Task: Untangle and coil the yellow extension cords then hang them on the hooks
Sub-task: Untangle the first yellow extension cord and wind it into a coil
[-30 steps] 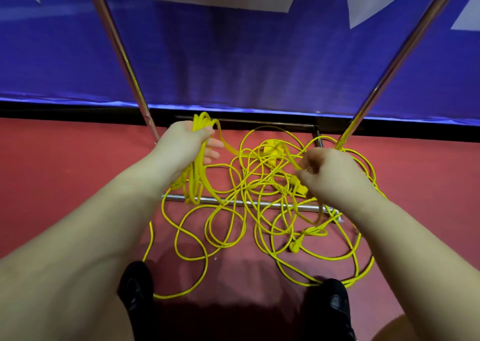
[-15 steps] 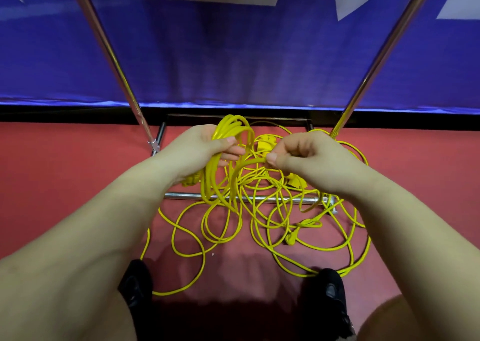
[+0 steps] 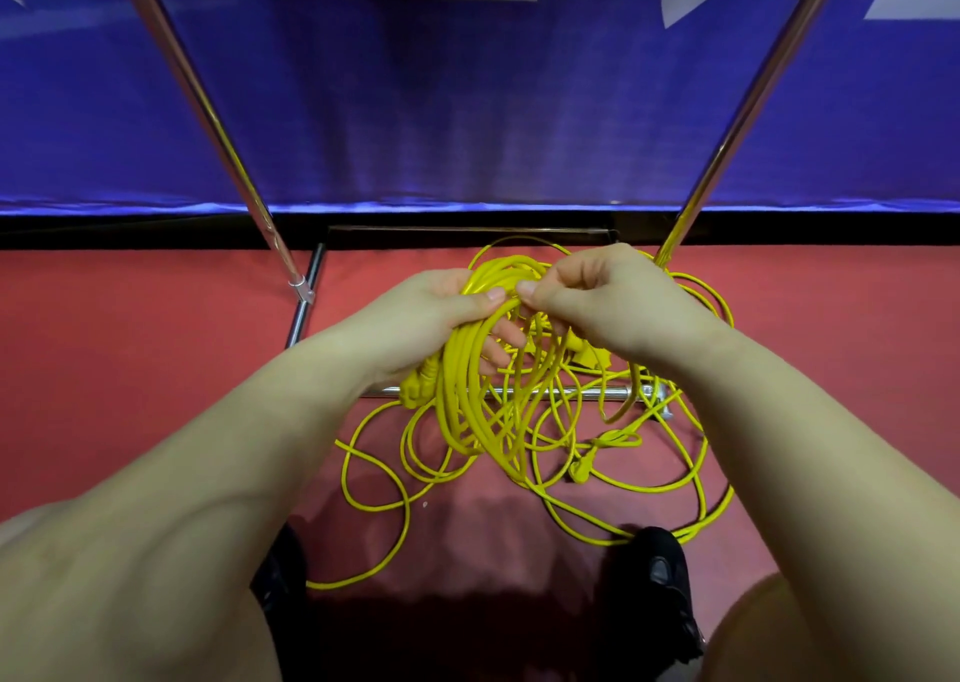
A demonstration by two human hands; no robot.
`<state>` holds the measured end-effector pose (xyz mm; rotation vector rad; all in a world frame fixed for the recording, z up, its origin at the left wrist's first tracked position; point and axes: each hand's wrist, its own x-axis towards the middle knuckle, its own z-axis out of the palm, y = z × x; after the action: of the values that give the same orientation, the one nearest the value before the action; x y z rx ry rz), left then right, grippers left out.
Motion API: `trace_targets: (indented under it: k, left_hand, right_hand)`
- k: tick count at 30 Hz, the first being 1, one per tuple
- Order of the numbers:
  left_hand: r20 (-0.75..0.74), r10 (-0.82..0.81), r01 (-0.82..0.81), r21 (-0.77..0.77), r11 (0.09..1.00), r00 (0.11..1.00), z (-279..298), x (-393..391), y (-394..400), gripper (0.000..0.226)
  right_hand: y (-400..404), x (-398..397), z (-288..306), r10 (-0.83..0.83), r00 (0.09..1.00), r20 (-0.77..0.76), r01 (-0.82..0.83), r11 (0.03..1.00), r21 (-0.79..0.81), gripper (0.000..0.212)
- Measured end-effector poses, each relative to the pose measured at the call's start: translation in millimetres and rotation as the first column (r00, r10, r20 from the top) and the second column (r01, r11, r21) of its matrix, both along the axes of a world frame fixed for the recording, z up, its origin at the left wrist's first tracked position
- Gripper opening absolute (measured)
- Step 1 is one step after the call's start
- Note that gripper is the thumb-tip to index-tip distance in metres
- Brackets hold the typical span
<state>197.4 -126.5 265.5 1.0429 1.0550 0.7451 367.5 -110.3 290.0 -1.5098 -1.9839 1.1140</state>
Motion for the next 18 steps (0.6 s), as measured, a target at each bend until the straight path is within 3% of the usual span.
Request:
trace_targets:
  k: [7,13,15,18]
  left_hand:
    - [-0.013,0.012,-0.012,0.0,1.0,1.0,-4.9,-1.3,-1.7,0.017]
    - [-0.062,0.012,-0.008,0.061,0.998,0.998,-8.2,-0.4,-3.6,0.018]
    - [-0.048,0.054,-0.049,0.093,0.994,0.997,-7.6,-3.1,-1.2,0.018]
    - [0.045,0.195,-0.199,0.118,0.973,0.98,-2.0,-11.5,5.1,0.018]
  right_hand:
    - [-2.6,-3.5,-3.8,0.018,0.992,-0.123,-0.038,0.986,-0.164,0.03]
    - [-4.9,-5.0,-7.2,-0.012,0.995,-0.101,-0.004,0.986,-0.164,0.03]
    - [-5.1,-1.9,-7.6,0.023,1.0,-0.01,-0.024,0.985,-0.17,0.034]
    - [-1.4,10.1,-19.2,0.161,0.933,0.321,-0.111,0.979,-0.169,0.04]
